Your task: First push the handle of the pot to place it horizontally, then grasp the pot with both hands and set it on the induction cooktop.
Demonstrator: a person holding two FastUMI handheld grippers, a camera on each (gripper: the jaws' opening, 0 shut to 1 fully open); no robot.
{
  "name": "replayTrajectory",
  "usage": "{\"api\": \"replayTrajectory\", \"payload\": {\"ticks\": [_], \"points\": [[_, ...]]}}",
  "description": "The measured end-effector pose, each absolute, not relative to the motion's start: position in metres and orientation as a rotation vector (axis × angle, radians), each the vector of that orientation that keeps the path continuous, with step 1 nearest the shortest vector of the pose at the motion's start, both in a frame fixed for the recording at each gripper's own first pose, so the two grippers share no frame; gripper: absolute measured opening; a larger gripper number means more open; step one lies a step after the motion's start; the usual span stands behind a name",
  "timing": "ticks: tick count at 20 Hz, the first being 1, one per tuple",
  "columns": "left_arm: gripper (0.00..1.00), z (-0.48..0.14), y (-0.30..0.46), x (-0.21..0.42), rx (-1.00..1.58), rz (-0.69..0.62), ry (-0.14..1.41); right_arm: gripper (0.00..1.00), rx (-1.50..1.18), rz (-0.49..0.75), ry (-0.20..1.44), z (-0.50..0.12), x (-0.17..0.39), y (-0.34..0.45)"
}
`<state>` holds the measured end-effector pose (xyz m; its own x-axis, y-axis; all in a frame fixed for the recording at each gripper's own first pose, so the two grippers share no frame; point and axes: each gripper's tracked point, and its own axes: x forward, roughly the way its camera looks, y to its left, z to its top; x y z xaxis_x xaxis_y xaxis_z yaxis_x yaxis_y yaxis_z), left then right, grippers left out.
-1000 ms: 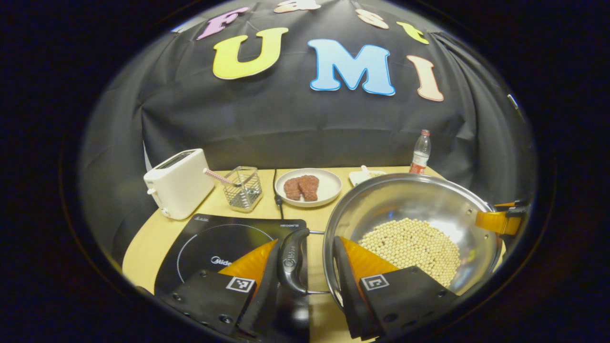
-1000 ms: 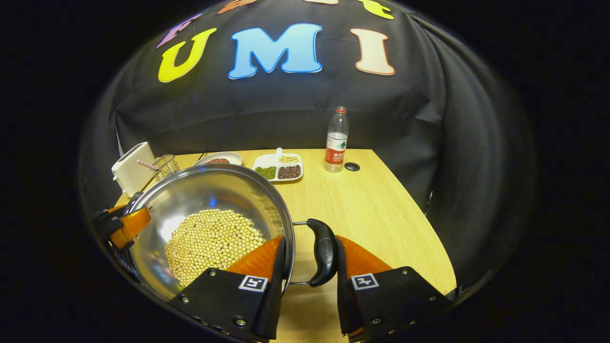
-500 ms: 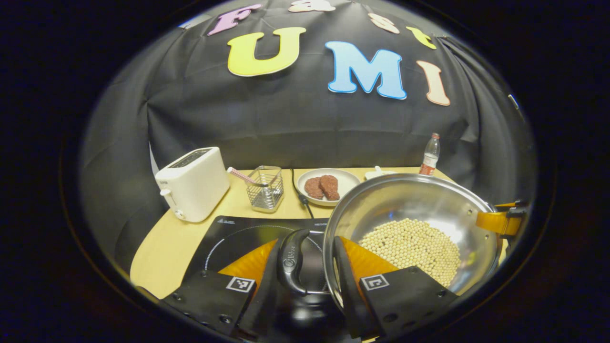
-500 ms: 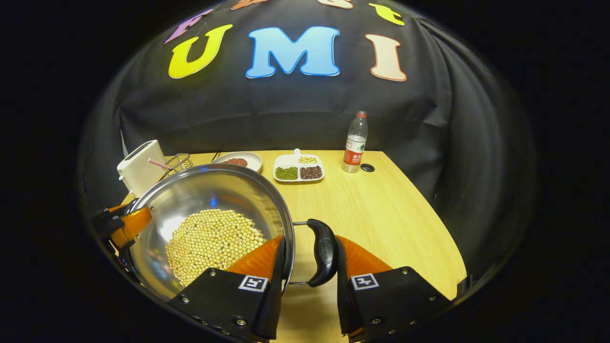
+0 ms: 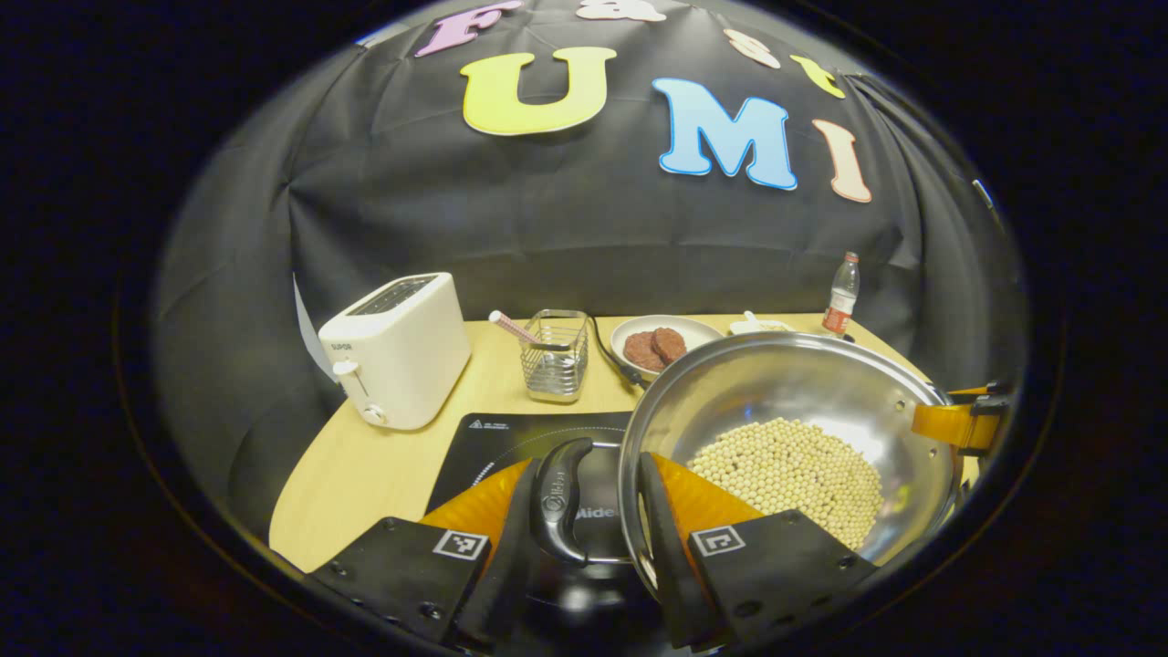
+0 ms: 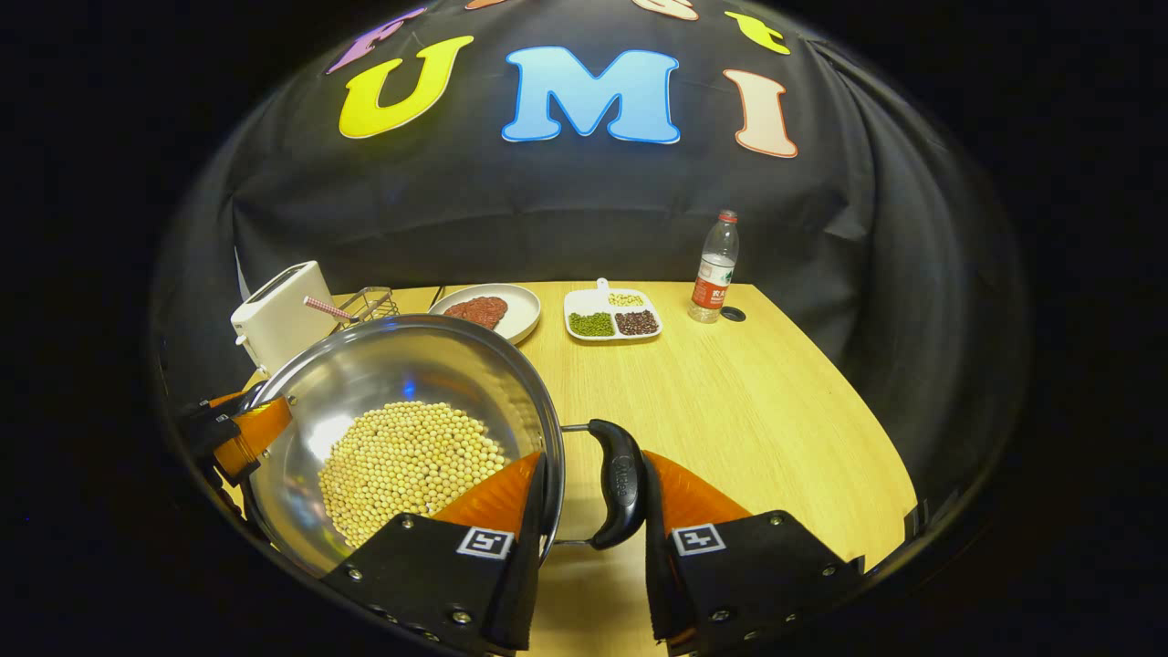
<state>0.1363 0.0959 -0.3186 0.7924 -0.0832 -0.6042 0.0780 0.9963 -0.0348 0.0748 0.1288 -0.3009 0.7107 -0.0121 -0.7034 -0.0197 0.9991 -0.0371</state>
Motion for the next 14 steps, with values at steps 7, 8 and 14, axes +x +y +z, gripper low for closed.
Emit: {"api": "replayTrajectory", "payload": {"ticks": [7, 8, 14], "points": [[0.66, -0.324, 0.144, 0.146, 0.016, -0.100, 0.652, 0.49, -0.022, -0.002, 0.791, -0.305, 0.075, 0.175], [0.66, -0.325, 0.149, 0.147, 0.019, -0.099, 0.654, 0.49, -0.022, 0.001, 0.797, -0.307, 0.075, 0.181], [0.66, -0.338, 0.192, 0.146, 0.000, -0.052, 0.682, 0.49, -0.047, 0.043, 0.816, -0.315, 0.084, 0.220]]}}
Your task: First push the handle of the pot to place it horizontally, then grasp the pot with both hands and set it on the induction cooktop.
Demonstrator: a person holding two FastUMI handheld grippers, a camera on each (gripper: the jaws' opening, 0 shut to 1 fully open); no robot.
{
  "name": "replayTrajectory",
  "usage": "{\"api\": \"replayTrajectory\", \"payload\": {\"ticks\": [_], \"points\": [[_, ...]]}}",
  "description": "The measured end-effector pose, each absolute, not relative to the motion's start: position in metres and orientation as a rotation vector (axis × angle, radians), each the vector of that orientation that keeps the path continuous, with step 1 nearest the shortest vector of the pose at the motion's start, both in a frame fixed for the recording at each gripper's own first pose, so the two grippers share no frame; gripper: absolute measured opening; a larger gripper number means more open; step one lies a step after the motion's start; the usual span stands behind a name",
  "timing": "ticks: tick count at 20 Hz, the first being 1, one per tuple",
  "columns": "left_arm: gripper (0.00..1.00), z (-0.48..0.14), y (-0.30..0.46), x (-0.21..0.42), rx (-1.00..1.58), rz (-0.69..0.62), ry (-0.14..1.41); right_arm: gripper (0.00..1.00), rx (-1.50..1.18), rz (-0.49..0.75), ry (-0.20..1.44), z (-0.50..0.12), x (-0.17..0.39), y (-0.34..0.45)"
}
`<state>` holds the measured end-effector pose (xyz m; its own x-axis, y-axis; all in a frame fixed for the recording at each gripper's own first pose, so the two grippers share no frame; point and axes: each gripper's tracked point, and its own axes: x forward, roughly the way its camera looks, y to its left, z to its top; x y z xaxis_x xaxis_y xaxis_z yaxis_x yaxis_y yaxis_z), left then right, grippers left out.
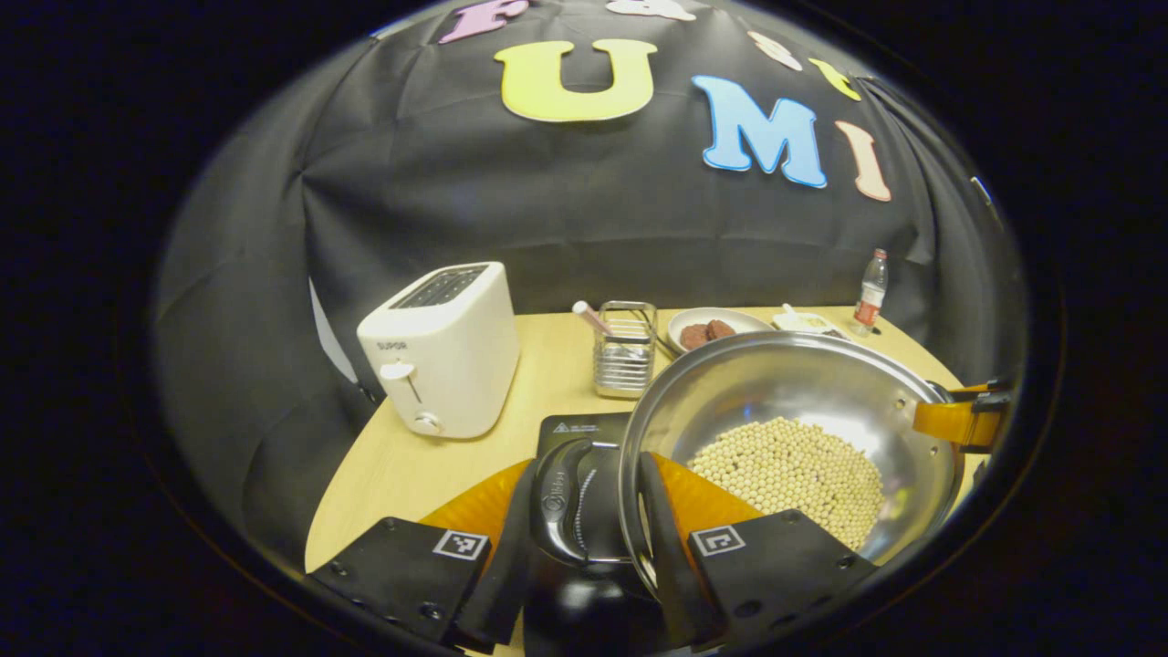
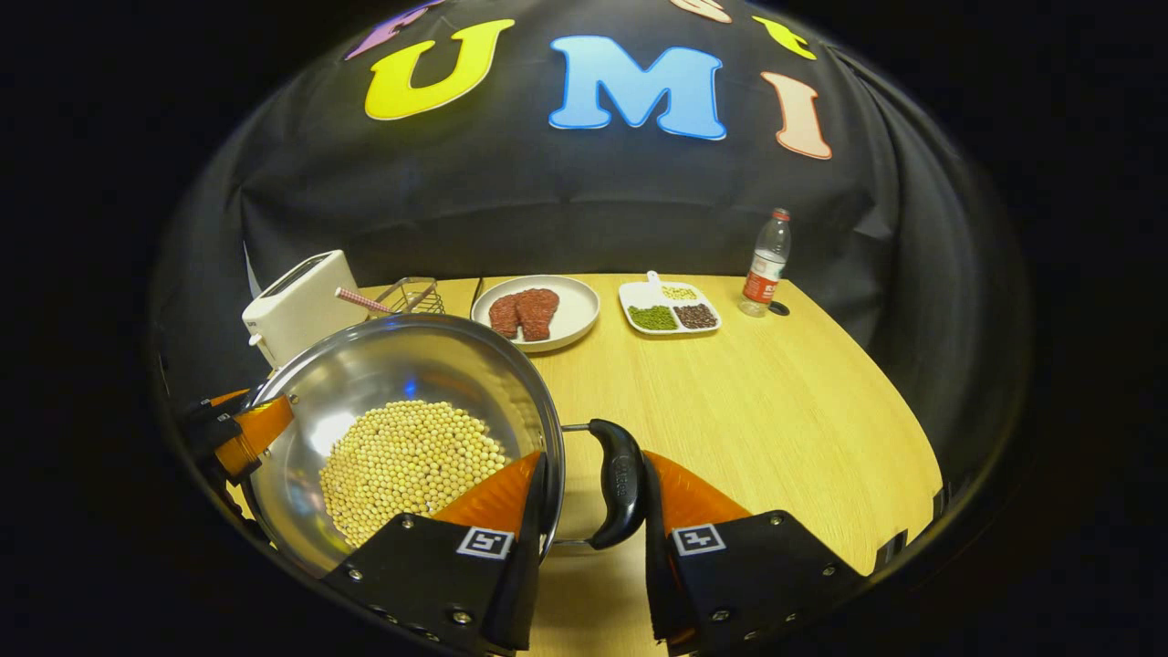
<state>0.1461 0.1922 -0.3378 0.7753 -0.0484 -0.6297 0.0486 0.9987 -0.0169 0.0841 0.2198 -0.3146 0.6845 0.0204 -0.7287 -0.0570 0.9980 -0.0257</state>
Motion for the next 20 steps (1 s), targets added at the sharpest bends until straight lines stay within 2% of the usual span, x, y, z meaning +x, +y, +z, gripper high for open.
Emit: {"api": "replayTrajectory", "payload": {"ticks": [8, 9, 10, 12, 13, 14, 15, 18, 20], "points": [[0.66, -0.353, 0.239, 0.142, -0.012, -0.008, 0.703, 0.49, -0.051, 0.089, 0.824, -0.325, 0.089, 0.263], [0.63, -0.354, 0.242, 0.141, -0.013, -0.007, 0.702, 0.49, -0.050, 0.092, 0.826, -0.327, 0.089, 0.266], [0.67, -0.355, 0.244, 0.140, -0.017, -0.006, 0.705, 0.49, -0.047, 0.094, 0.827, -0.329, 0.089, 0.268], [0.64, -0.355, 0.246, 0.143, -0.007, -0.005, 0.684, 0.49, -0.029, 0.093, 0.825, -0.330, 0.088, 0.269], [0.68, -0.356, 0.245, 0.143, -0.002, -0.004, 0.679, 0.49, -0.023, 0.091, 0.826, -0.331, 0.088, 0.268], [0.65, -0.356, 0.245, 0.145, -0.002, 0.002, 0.671, 0.49, -0.019, 0.092, 0.821, -0.331, 0.089, 0.268], [0.66, -0.352, 0.244, 0.146, -0.008, 0.008, 0.659, 0.52, -0.016, 0.097, 0.818, -0.330, 0.087, 0.269], [0.85, -0.312, 0.241, 0.155, -0.012, 0.031, 0.530, 0.60, -0.031, 0.098, 0.693, -0.300, 0.102, 0.260], [0.98, -0.287, 0.233, 0.160, -0.003, 0.042, 0.465, 0.89, -0.054, 0.094, 0.627, -0.274, 0.108, 0.246]]}}
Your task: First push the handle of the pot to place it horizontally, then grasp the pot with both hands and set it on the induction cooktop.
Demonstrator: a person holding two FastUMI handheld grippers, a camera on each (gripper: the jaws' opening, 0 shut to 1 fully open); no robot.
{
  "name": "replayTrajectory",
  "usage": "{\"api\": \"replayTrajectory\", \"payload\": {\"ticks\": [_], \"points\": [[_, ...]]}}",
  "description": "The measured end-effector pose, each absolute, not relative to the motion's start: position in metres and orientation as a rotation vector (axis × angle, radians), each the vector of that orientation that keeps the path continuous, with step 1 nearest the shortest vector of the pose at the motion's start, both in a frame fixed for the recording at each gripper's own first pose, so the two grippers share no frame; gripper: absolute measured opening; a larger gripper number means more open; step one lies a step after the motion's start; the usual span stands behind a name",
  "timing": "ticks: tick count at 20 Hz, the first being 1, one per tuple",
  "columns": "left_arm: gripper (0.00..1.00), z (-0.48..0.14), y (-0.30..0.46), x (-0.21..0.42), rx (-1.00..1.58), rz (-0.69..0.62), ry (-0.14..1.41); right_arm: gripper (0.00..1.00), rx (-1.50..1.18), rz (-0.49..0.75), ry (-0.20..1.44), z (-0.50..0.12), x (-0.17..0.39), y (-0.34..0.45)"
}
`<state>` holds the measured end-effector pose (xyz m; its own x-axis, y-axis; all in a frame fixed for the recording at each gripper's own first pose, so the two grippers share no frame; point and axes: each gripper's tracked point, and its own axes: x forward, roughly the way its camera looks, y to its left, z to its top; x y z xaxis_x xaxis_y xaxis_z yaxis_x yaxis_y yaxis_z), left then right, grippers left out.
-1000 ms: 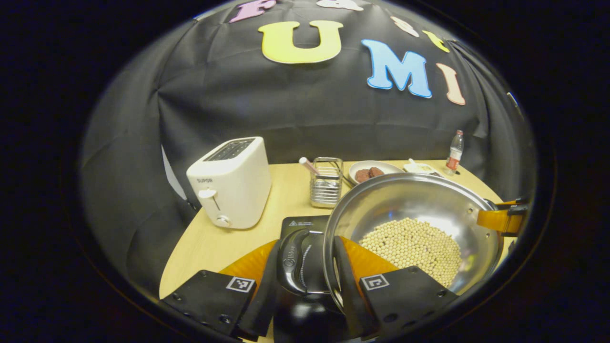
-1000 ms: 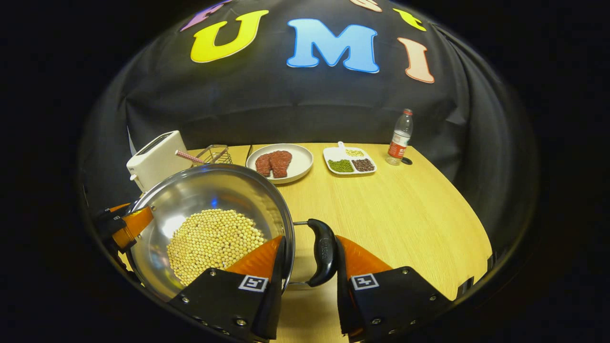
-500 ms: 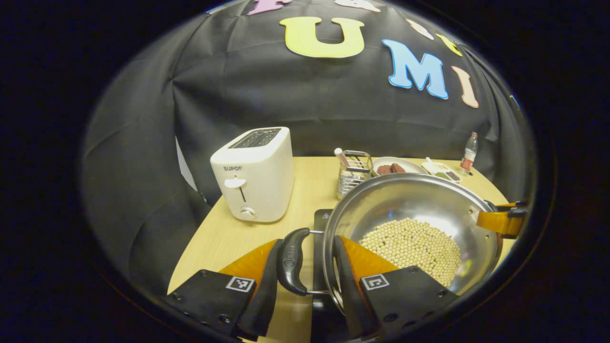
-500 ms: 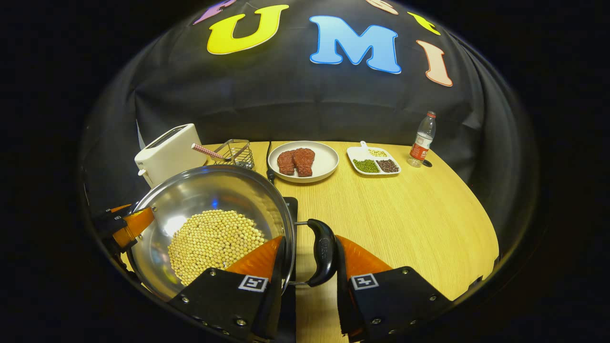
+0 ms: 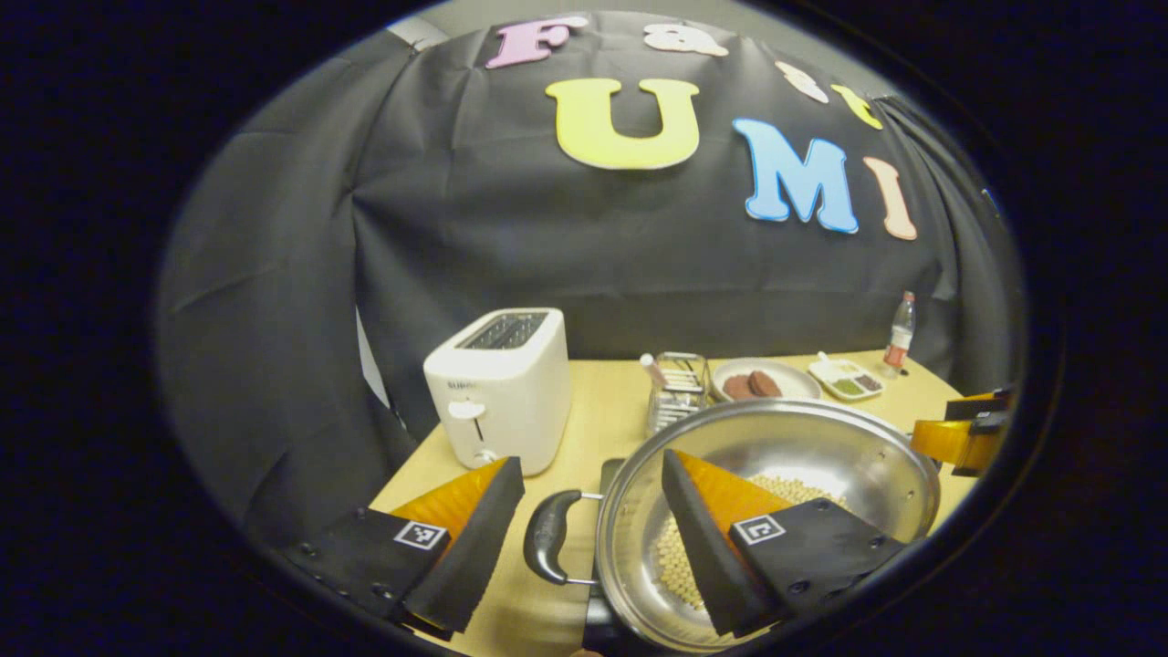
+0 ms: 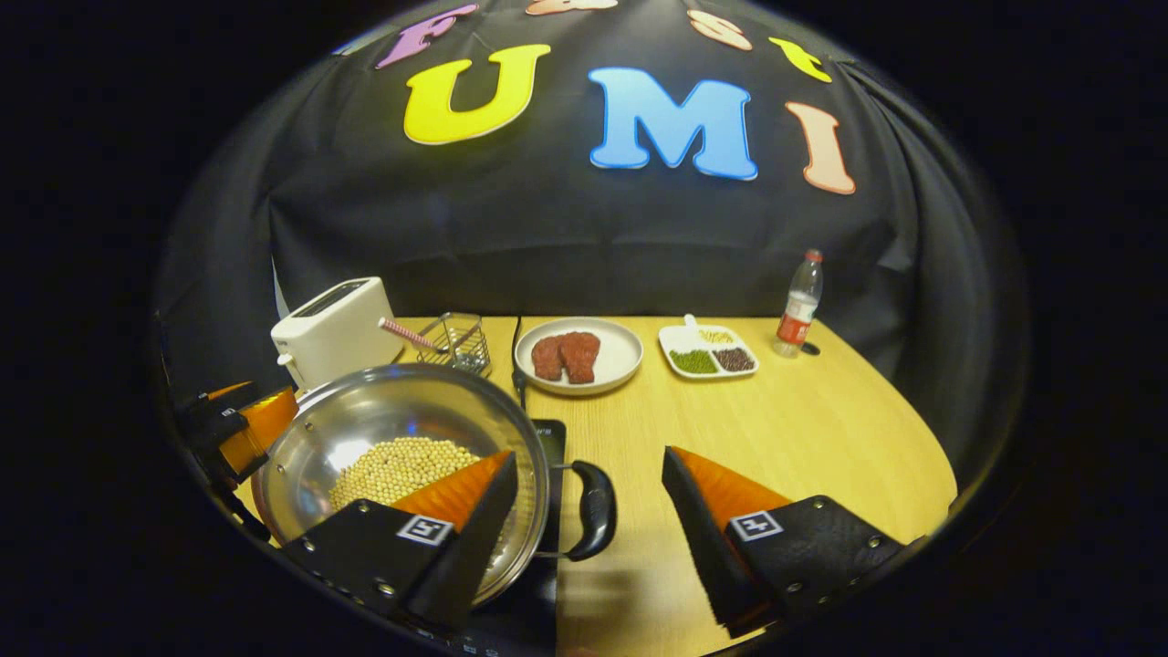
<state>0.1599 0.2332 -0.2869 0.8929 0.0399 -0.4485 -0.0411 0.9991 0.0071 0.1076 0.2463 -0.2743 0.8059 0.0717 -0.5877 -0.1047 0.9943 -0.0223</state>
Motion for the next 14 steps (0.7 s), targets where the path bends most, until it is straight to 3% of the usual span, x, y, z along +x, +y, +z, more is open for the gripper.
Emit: {"api": "replayTrajectory", "payload": {"ticks": [1, 4, 6, 14], "points": [[0.98, -0.273, 0.227, 0.159, 0.003, 0.042, 0.438, 1.00, -0.064, 0.090, 0.598, -0.263, 0.109, 0.237], [0.94, -0.229, 0.201, 0.161, 0.015, 0.022, 0.357, 1.00, -0.075, 0.077, 0.517, -0.227, 0.109, 0.208], [1.00, -0.201, 0.184, 0.155, 0.013, 0.013, 0.312, 1.00, -0.075, 0.076, 0.460, -0.203, 0.104, 0.188], [0.97, -0.114, 0.093, 0.105, 0.005, -0.011, 0.206, 1.00, -0.057, 0.106, 0.358, -0.139, 0.051, 0.113]]}}
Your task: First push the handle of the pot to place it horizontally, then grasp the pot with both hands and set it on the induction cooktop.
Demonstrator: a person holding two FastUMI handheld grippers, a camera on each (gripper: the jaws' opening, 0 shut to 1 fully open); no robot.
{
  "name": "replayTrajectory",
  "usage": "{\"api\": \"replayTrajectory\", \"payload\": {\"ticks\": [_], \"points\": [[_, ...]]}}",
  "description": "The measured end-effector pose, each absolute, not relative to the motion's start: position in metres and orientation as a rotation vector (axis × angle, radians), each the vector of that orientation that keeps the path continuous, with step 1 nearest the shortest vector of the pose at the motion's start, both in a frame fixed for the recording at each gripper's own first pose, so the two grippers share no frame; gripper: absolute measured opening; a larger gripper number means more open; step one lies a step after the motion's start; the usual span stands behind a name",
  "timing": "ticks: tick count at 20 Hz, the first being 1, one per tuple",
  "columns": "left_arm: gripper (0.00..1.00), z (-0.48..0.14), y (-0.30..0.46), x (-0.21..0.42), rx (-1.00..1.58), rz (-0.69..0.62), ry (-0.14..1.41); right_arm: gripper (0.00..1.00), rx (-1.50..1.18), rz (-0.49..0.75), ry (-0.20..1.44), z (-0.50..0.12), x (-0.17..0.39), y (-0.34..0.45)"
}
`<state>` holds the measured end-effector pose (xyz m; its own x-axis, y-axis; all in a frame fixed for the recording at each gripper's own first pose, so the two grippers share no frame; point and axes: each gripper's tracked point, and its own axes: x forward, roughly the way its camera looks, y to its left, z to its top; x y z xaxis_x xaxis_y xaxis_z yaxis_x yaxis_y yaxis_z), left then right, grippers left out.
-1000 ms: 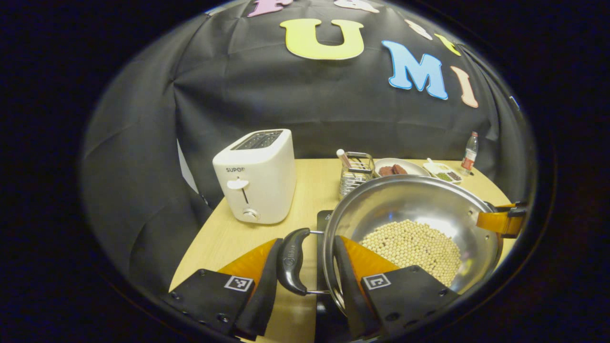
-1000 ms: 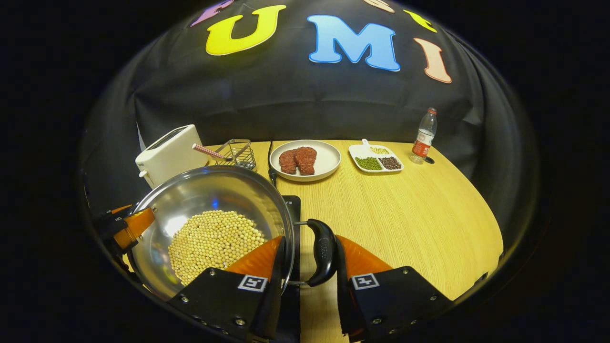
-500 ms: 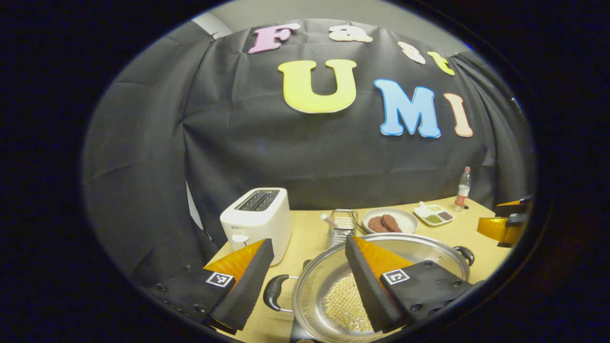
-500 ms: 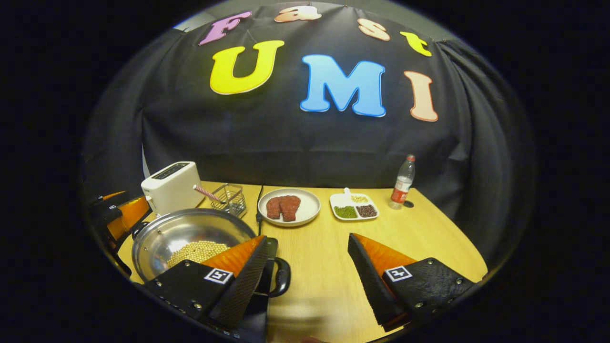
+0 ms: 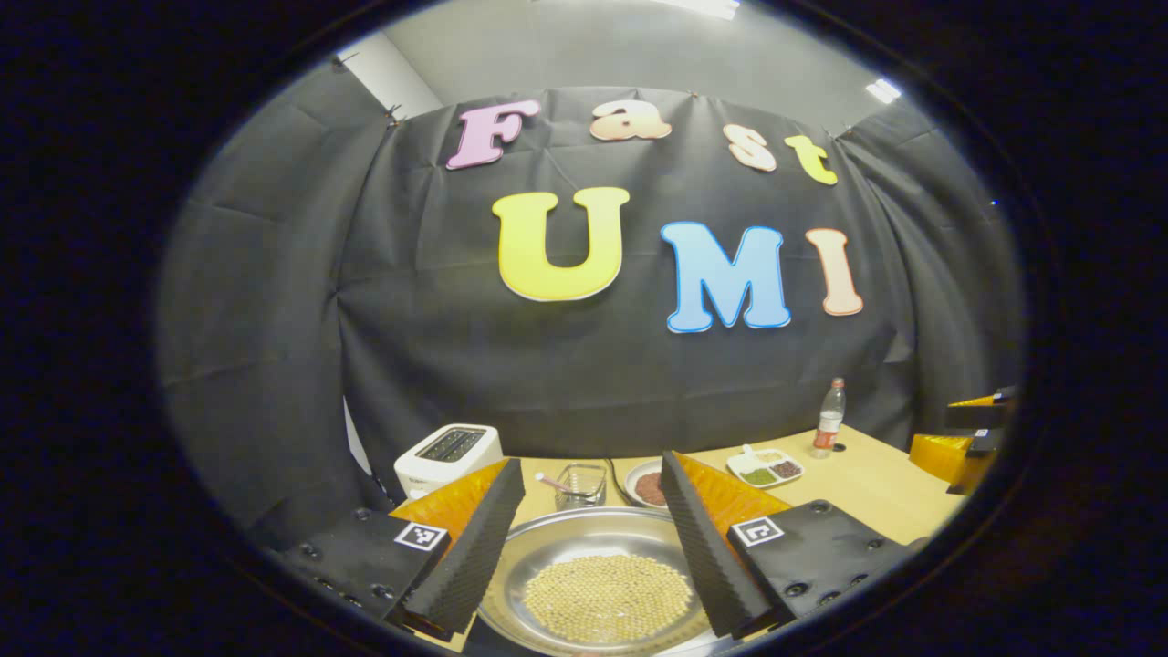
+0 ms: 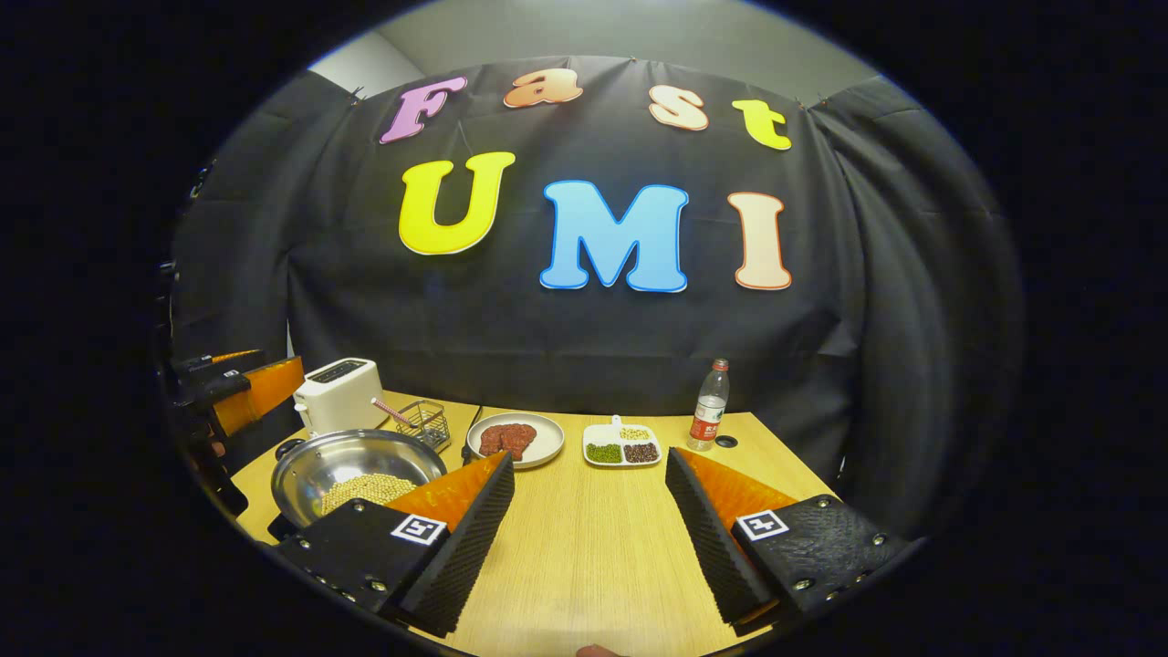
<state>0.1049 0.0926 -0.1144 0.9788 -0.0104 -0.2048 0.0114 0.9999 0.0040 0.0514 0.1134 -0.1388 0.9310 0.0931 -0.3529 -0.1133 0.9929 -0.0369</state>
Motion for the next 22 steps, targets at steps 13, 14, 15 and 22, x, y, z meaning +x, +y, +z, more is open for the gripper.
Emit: {"api": "replayTrajectory", "payload": {"ticks": [13, 14, 15, 22], "points": [[1.00, -0.011, -0.002, -0.032, 0.003, -0.006, 0.084, 0.99, 0.013, 0.139, 0.212, -0.041, -0.060, 0.017], [0.98, -0.005, -0.003, -0.039, 0.006, -0.007, 0.074, 0.99, 0.013, 0.136, 0.196, -0.035, -0.065, 0.015], [0.98, -0.002, -0.004, -0.047, 0.006, -0.014, 0.068, 0.99, 0.008, 0.129, 0.185, -0.032, -0.070, 0.014], [0.93, 0.015, 0.008, -0.072, -0.003, -0.047, 0.040, 0.99, 0.038, 0.077, 0.132, -0.012, -0.094, 0.019]]}}
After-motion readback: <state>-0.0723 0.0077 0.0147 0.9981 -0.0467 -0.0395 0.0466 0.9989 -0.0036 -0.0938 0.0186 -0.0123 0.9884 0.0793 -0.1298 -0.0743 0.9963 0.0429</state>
